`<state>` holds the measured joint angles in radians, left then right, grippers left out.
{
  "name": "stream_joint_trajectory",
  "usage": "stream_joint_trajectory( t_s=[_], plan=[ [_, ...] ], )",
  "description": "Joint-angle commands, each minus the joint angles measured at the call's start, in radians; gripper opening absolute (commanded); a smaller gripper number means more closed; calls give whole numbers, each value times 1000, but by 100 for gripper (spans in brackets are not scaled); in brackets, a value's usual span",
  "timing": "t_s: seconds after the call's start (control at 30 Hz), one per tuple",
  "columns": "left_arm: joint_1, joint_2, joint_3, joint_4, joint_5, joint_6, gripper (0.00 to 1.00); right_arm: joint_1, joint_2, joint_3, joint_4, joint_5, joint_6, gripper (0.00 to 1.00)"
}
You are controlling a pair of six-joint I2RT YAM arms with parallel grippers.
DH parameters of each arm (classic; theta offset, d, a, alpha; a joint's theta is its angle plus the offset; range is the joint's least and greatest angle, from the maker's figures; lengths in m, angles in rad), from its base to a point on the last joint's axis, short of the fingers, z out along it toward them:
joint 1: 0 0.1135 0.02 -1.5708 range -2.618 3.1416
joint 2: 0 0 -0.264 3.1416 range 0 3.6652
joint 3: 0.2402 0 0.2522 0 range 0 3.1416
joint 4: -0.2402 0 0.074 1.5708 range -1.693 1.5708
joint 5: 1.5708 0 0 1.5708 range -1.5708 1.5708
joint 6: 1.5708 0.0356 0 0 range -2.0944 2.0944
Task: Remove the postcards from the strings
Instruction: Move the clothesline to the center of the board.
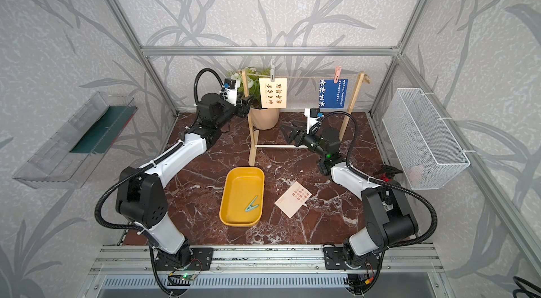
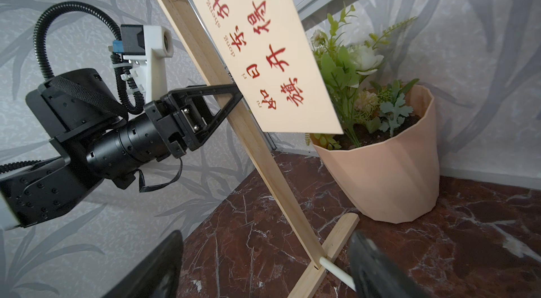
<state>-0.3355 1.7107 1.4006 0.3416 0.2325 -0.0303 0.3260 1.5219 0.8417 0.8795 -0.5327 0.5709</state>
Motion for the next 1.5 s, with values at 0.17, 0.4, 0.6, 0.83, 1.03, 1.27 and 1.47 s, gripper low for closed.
stream_joint_trajectory(
  t_s=[0.17, 0.4, 0.6, 0.83, 1.03, 1.27, 1.47],
  plan=[
    [-8, -39, -54, 72, -62, -6, 44, 7, -7, 5, 46, 0, 2, 86],
    [-5, -98, -97, 73, -114, 40, 43, 19, -20, 10, 33, 11, -11, 86],
    [7, -156, -136, 53, -131, 59, 43, 33, -33, 13, 23, 17, -19, 86],
    [41, -223, -209, 27, -146, 62, 43, 51, -69, 11, -10, 33, -57, 86],
    [72, -268, -250, 28, -126, 65, 46, 60, -77, 17, -16, 28, -62, 86],
    [76, -324, -224, -23, -88, 78, 55, 76, -60, 38, -22, 19, -62, 86],
    [76, -450, -161, -175, 37, 96, 59, 76, -57, 40, -19, 16, -65, 86]
  ],
)
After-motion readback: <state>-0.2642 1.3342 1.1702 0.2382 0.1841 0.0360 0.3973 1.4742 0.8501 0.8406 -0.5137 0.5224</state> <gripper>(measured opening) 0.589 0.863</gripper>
